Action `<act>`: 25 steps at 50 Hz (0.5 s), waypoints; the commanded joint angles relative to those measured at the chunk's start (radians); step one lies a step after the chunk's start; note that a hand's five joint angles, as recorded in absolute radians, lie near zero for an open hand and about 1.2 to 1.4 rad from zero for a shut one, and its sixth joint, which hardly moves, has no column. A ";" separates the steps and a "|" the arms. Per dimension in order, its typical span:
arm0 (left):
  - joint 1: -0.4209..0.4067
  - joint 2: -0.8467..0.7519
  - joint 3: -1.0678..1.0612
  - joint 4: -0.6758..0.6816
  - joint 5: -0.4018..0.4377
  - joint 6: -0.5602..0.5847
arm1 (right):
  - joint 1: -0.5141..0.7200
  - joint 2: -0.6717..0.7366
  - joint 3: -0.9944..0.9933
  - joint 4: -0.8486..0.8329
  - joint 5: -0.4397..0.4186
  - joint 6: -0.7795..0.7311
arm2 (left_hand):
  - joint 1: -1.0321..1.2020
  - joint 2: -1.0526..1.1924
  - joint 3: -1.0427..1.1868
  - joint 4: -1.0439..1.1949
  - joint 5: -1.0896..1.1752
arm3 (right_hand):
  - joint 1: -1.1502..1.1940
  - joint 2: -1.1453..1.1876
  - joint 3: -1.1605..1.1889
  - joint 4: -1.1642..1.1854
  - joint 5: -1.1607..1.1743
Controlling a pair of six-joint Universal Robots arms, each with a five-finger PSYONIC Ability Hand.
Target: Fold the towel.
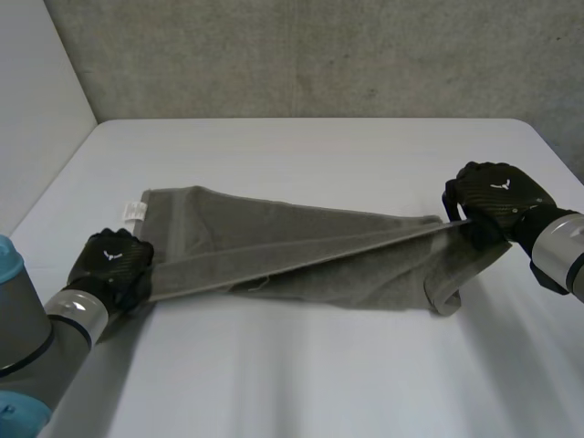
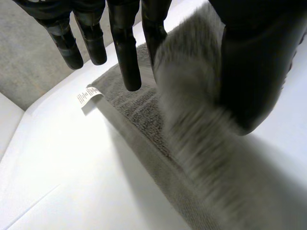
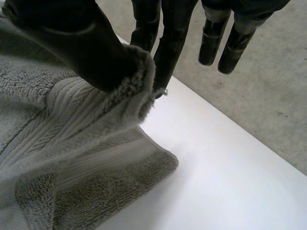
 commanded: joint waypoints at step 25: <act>0.059 0.138 -0.006 -0.023 0.158 0.002 | -0.024 -0.039 -0.002 0.018 0.050 0.030 | 0.745 0.743 -0.058 -0.066 0.749 | 0.073 0.092 -0.052 -0.076 0.060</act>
